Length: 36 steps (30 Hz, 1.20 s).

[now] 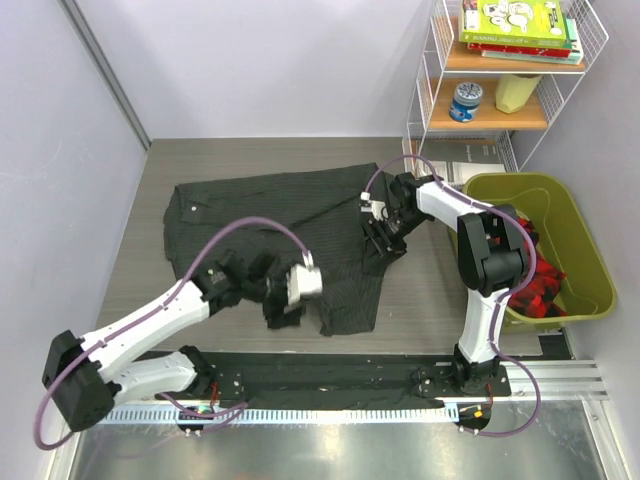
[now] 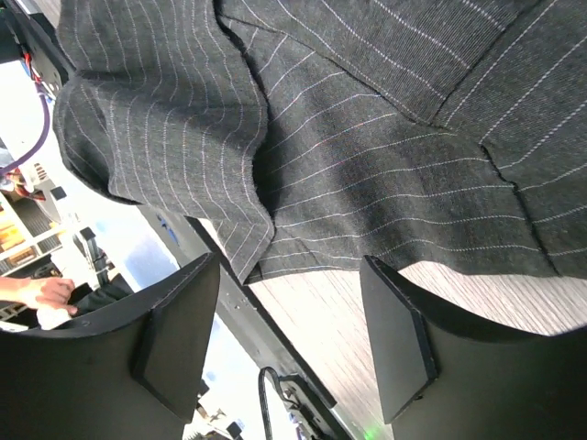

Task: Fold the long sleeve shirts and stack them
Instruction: Fold the shirt

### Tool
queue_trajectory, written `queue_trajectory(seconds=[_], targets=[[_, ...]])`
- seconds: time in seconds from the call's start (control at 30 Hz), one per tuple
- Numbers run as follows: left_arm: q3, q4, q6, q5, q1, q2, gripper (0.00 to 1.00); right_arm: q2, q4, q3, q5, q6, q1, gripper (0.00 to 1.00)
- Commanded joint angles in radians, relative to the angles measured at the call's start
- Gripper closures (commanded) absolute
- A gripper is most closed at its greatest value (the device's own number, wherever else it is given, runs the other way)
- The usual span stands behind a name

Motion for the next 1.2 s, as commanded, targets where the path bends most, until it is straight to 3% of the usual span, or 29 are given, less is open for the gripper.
queue_trajectory(seconds=[0.0, 0.07, 0.23, 0.47, 0.8, 1.1, 1.17], targets=[[0.055, 0.263, -0.326, -0.14, 0.188, 0.115, 0.31, -0.06, 0.044, -0.026, -0.006, 0.013, 0.007, 0.36], [0.076, 0.248, -0.356, -0.197, 0.216, 0.178, 0.32, -0.066, 0.052, -0.039, 0.003, 0.012, 0.014, 0.38], [0.173, 0.136, -0.483, -0.188, 0.306, 0.37, 0.34, -0.089, 0.058, -0.071, 0.01, 0.013, 0.014, 0.41], [0.201, 0.076, -0.744, -0.307, 0.362, 0.436, 0.28, -0.106, 0.062, -0.099, 0.009, 0.01, 0.015, 0.42], [0.181, 0.088, -0.851, -0.292, 0.372, 0.527, 0.3, -0.103, 0.071, -0.115, 0.015, 0.006, 0.015, 0.41], [0.218, 0.183, -0.885, -0.188, 0.378, 0.591, 0.43, -0.115, 0.07, -0.125, 0.024, 0.004, 0.014, 0.41], [0.218, 0.206, -0.888, -0.134, 0.383, 0.594, 0.56, -0.12, 0.068, -0.125, 0.03, 0.003, 0.014, 0.4]])
